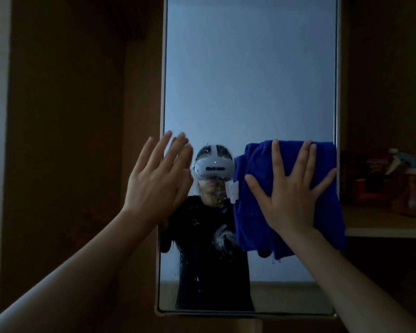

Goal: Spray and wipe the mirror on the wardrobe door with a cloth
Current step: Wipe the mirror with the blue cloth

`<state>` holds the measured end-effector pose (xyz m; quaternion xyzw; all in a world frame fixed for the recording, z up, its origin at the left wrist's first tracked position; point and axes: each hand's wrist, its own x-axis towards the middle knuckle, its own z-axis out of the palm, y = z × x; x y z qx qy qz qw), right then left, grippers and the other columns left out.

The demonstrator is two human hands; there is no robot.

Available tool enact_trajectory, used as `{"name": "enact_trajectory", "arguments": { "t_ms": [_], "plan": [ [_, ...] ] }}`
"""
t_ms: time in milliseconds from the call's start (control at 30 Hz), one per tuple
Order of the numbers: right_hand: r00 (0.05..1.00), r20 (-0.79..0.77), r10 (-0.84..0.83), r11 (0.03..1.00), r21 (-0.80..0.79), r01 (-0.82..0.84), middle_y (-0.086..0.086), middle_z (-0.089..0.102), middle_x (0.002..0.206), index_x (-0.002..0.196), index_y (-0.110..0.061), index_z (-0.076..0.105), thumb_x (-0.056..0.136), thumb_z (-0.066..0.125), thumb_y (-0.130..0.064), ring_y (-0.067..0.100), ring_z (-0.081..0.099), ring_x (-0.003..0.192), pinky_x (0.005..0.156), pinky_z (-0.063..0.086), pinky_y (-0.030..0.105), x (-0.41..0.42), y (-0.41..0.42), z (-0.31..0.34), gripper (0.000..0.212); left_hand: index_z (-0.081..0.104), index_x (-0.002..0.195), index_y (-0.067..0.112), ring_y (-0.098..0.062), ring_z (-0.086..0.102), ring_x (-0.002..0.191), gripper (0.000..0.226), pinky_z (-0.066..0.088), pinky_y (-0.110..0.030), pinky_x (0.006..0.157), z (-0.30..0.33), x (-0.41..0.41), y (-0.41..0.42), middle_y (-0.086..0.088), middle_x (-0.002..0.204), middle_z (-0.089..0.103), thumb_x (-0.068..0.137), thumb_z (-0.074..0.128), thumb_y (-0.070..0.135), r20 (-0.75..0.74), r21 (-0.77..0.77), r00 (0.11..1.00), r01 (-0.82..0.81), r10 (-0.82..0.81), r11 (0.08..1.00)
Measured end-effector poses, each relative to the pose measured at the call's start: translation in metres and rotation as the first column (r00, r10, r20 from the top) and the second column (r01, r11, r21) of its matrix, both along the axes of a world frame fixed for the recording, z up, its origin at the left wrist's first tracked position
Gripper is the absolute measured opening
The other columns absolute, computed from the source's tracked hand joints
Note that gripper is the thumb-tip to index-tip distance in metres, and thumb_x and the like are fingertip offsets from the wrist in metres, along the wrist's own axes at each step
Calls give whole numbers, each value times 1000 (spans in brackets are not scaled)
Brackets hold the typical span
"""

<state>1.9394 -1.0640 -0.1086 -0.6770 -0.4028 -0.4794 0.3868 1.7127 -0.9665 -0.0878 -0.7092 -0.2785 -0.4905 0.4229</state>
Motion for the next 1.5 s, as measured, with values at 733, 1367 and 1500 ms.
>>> {"name": "enact_trajectory", "arguments": {
  "t_ms": [733, 1367, 1500],
  "plan": [
    [999, 23, -38, 997, 67, 37, 22, 4, 160, 155, -32, 8, 86, 21, -77, 34, -1, 149, 111, 2, 70, 4, 8, -3, 83, 31, 150, 4, -28, 22, 147, 52, 28, -42, 116, -11, 6, 31, -13, 157, 29, 103, 24, 28, 157, -134, 964, 238, -216, 962],
    [999, 43, -5, 998, 70, 2, 26, 2, 159, 155, -30, 7, 89, 19, -77, 36, -4, 149, 107, -1, 74, -59, 43, 47, 82, 18, 153, 0, -27, 0, 150, 58, 0, -26, 114, -13, 18, 28, -14, 162, 9, 100, 42, 8, 190, -227, 945, 305, -265, 925],
    [997, 79, -21, 997, 70, 16, 24, 3, 159, 155, -30, 6, 89, 20, -77, 36, -2, 149, 109, -1, 72, -75, 54, 60, 82, 17, 153, 2, -24, -2, 149, 57, 1, -34, 115, -13, 18, 26, -12, 162, 9, 101, 39, 10, 225, -265, 910, 402, -349, 876]
  ]
}}
